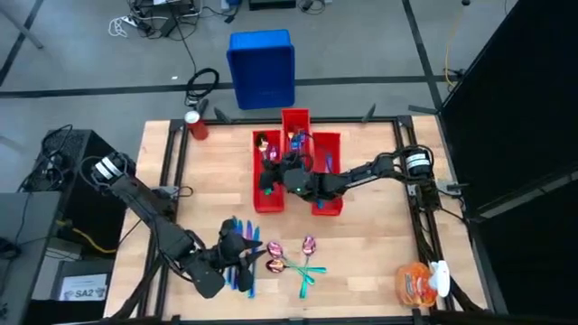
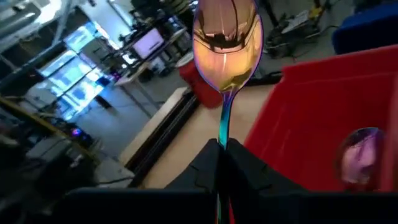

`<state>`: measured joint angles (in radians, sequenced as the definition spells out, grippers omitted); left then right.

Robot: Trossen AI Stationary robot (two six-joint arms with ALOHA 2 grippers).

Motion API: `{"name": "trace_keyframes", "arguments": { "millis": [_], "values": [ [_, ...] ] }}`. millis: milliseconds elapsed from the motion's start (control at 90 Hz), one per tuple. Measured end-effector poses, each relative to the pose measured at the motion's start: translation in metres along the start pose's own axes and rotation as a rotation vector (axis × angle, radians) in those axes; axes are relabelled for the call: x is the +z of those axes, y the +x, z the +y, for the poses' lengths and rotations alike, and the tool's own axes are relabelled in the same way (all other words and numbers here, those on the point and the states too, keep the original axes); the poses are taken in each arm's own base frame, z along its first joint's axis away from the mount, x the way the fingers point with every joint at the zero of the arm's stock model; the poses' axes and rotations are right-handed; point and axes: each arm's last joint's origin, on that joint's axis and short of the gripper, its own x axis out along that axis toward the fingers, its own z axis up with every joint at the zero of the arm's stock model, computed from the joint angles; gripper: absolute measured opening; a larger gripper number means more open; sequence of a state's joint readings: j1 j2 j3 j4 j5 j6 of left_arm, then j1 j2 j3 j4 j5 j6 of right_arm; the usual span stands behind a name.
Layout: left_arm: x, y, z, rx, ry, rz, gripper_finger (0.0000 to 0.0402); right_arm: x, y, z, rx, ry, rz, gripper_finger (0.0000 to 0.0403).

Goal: Sort silverware
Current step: Put the iridescent spoon into the left orange bin

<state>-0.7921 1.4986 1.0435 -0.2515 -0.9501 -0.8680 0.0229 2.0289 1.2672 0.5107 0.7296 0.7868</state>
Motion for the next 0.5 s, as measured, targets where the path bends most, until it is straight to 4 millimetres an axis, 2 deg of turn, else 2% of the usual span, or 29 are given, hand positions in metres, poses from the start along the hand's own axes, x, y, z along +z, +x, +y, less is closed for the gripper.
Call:
{"name": "trace_keyframes", "arguments": {
  "millis": [167, 500],
  "values": [
    [-0.001, 0.000, -0.001, -0.007, -0.018, 0.004, 0.0090, 0.008, 0.004, -0.003, -0.006, -0.160, 0.007, 0.0017],
    [-0.001, 0.000, -0.003, -0.033, -0.054, 0.013, 0.0090, 0.009, 0.015, -0.024, -0.105, -0.126, 0.081, 0.0081]
  ]
}}
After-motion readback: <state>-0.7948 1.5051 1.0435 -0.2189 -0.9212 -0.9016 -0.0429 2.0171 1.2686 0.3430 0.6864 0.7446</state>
